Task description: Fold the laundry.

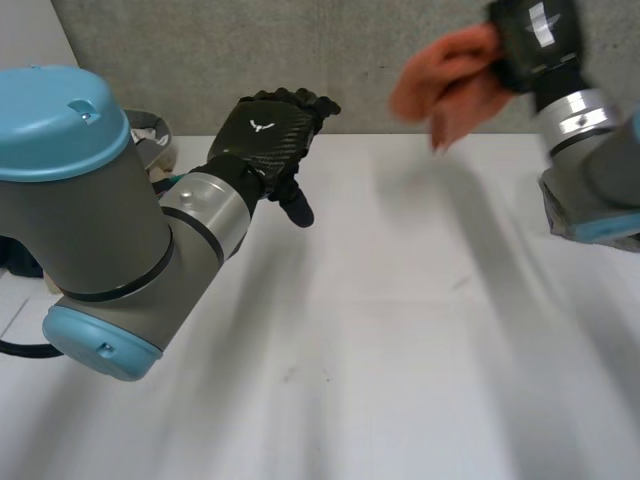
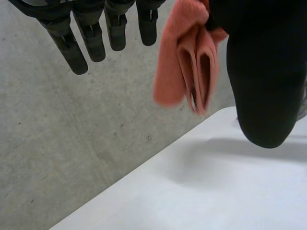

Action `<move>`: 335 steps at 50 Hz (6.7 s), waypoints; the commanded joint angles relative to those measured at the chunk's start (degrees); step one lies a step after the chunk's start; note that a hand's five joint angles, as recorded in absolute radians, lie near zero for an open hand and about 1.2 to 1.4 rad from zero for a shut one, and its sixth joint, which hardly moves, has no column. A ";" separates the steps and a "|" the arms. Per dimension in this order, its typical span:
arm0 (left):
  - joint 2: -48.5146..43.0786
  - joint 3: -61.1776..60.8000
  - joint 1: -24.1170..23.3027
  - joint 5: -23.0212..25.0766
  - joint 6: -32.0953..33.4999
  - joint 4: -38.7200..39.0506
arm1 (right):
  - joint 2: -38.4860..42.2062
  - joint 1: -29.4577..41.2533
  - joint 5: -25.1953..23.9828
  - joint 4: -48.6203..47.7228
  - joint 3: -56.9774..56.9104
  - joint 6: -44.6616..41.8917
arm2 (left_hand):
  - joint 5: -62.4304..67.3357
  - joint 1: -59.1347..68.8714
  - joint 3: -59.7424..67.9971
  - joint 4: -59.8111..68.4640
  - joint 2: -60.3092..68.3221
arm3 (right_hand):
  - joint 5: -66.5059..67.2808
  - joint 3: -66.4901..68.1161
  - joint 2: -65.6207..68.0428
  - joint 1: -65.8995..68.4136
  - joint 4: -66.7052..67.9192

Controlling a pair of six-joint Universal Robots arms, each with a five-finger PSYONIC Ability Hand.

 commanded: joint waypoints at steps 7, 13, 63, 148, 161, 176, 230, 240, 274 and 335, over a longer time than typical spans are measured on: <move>-1.07 -0.96 -3.48 0.07 -0.10 0.26 | 17.00 -22.65 -6.60 -4.00 -9.44 11.30 | 0.12 1.61 0.48 1.17 0.90 | 17.86 14.27 14.87 22.94 11.25; -1.25 -1.31 -3.57 0.07 -0.10 0.26 | 27.12 -29.50 -17.59 -5.57 -9.97 12.88 | 0.29 1.78 0.65 1.34 1.06 | 17.86 14.27 14.87 22.94 11.25; 9.12 -1.22 8.80 -0.02 0.33 3.69 | -22.26 -21.96 -3.08 -1.09 28.32 -4.26 | -1.06 0.43 -0.69 -0.01 -0.28 | -52.14 -55.73 -55.13 -47.06 -58.75; 5.25 -14.04 1.35 7.03 9.83 5.62 | -27.01 -5.44 -3.89 27.88 42.77 -1.55 | 8.20 9.69 8.56 9.25 8.97 | -52.14 -55.73 -55.13 -47.06 -58.75; 6.76 -28.37 5.48 -1.78 -4.14 5.27 | -19.11 -0.52 -3.36 35.29 38.37 4.72 | 9.87 11.36 10.24 10.92 10.65 | -51.55 -55.14 -54.54 -46.47 -58.16; -11.43 -18.90 3.37 -1.86 -4.59 13.35 | -7.86 4.15 3.32 25.10 34.32 2.79 | 8.02 9.51 8.39 9.07 8.80 | -12.92 -16.51 -15.91 -7.84 -19.53; -24.01 13.19 4.25 -9.51 15.72 -8.70 | -2.41 13.73 19.13 42.86 16.48 -26.05 | 46.84 48.33 47.20 47.89 47.61 | 17.86 14.27 14.87 22.94 11.25; -8.65 -3.31 3.63 -9.60 15.28 -7.48 | -2.84 13.29 21.07 37.93 18.85 -22.89 | 18.96 20.45 19.32 20.01 19.73 | 17.86 14.27 14.87 22.94 11.25; -13.55 -22.49 5.30 -8.28 10.61 13.09 | -3.28 13.29 20.46 35.38 24.13 -20.33 | 37.43 38.92 37.79 38.48 38.20 | 17.86 14.27 14.87 22.94 11.25; -15.58 32.63 5.74 -9.51 28.11 28.63 | -7.24 8.81 15.45 -7.34 0.31 -21.30 | 67.38 68.87 67.75 68.43 68.16 | 17.86 14.27 14.87 22.94 11.25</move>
